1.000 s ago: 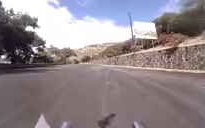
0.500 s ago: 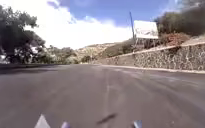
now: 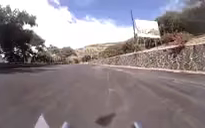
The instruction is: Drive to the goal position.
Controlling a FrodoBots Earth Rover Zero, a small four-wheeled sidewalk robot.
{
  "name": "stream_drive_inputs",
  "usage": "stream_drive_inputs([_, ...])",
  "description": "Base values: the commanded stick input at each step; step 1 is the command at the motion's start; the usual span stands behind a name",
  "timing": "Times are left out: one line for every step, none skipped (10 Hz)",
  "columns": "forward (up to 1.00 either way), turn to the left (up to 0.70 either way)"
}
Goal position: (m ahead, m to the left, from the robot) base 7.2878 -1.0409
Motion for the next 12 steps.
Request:
stream_drive_inputs([0.70, 0.00])
stream_drive_inputs([0.70, 0.00])
stream_drive_inputs([0.70, 0.00])
stream_drive_inputs([0.70, 0.00])
stream_drive_inputs([0.70, 0.00])
stream_drive_inputs([0.70, 0.00])
stream_drive_inputs([0.70, 0.00])
stream_drive_inputs([0.70, 0.00])
stream_drive_inputs([0.70, 0.00])
stream_drive_inputs([0.70, 0.00])
stream_drive_inputs([0.70, 0.00])
stream_drive_inputs([0.70, 0.00])
